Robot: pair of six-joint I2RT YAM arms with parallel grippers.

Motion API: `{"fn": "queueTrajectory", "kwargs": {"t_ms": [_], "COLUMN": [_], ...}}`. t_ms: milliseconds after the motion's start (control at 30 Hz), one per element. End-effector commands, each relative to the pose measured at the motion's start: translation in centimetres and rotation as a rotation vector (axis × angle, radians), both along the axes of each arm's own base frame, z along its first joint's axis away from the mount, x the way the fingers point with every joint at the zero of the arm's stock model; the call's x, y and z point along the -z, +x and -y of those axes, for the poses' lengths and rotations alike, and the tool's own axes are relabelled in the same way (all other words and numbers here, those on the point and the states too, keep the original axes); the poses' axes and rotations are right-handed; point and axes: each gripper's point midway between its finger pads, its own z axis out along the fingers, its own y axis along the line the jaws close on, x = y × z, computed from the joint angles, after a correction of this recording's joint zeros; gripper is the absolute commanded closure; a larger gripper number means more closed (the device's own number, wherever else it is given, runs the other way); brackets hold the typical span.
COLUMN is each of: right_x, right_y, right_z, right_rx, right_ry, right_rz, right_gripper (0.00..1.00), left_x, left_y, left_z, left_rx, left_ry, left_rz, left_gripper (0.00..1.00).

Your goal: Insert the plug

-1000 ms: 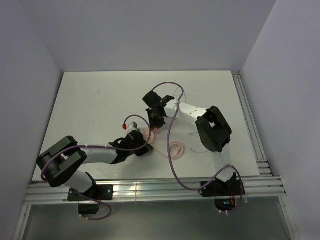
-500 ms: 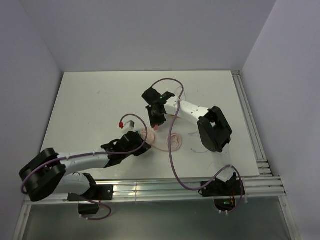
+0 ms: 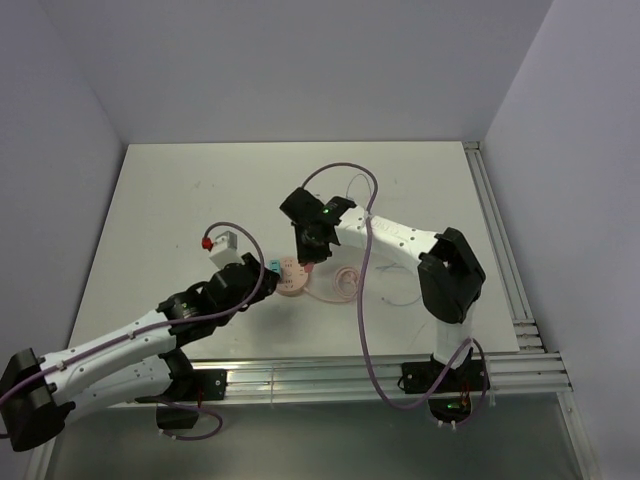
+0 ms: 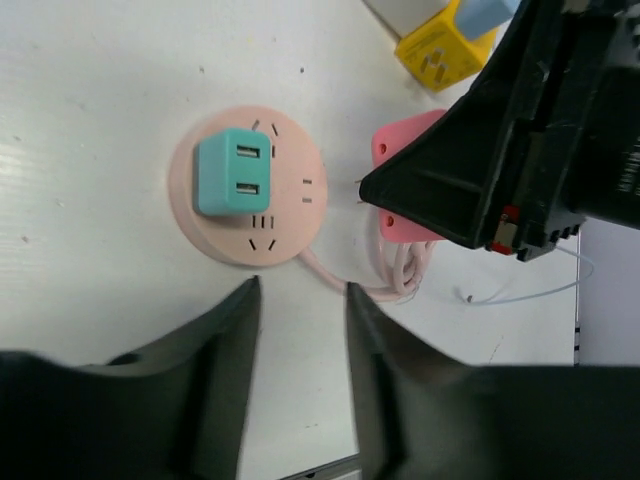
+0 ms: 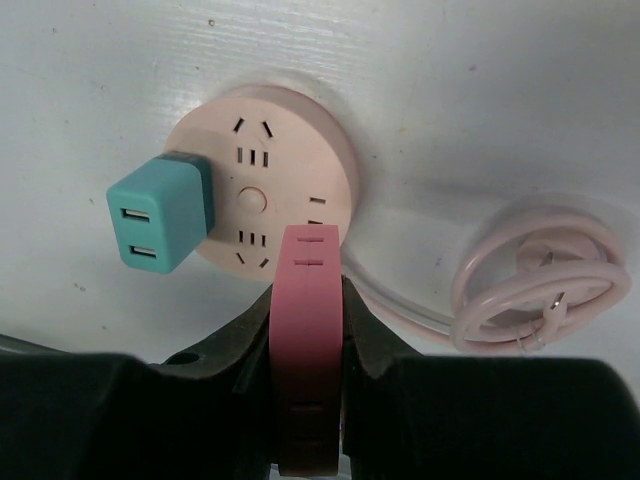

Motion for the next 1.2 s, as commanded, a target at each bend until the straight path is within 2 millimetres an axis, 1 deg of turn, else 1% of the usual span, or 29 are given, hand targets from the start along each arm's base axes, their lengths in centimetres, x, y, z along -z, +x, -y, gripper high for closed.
{"fn": "queueTrajectory", "kwargs": {"t_ms": [0,33,100,133,200,333,500,667,967,1033,1167], "right_x": [-0.6,-0.6,-0.2,-0.2,0.2,0.9,1.5,1.9,3.1,3.3,3.0], "right_y": [0.7,0.7,0.6,0.7,0.5,0.2,0.6,0.6,0.3,0.4,0.8], "right_z": [0.2,0.1,-0.2,-0.4,-0.8,-1.4,-1.8,-2.0,-1.5,-1.2,-1.5], "right_rx": [0.057,0.058,0.069,0.073,0.078,0.09,0.107,0.117,0.131,0.137,0.132], "right_ry": [0.004,0.006,0.006,0.014,0.023,0.035,0.019,0.021,0.006,-0.004,0.003], "right_rz": [0.012,0.006,-0.01,-0.016,-0.041,-0.077,-0.084,-0.09,-0.103,-0.095,-0.083], "right_gripper": [1.0,1.0,1.0,1.0,1.0,1.0,1.0,1.0,1.0,1.0,1.0], "left_x": [-2.7,-2.8,-3.0,-3.5,-3.9,-4.8,-4.4,-4.4,-4.3,-4.2,-4.0], "left_y": [0.3,0.3,0.2,0.2,0.2,0.3,0.5,0.5,0.5,0.5,0.5], "left_z": [-2.0,-2.2,-2.9,-3.2,-3.9,-4.5,-4.5,-4.1,-4.2,-4.2,-3.9], "left_rx": [-0.055,-0.06,-0.079,-0.086,-0.1,-0.115,-0.113,-0.096,-0.09,-0.089,-0.08], "left_ry": [0.018,0.013,0.018,0.008,0.027,0.045,0.053,0.048,0.05,0.053,0.051], "left_rz": [0.073,0.079,0.09,0.102,0.114,0.136,0.141,0.146,0.149,0.147,0.143], "left_gripper": [0.52,0.49,0.45,0.45,0.44,0.44,0.44,0.44,0.43,0.43,0.43]}}
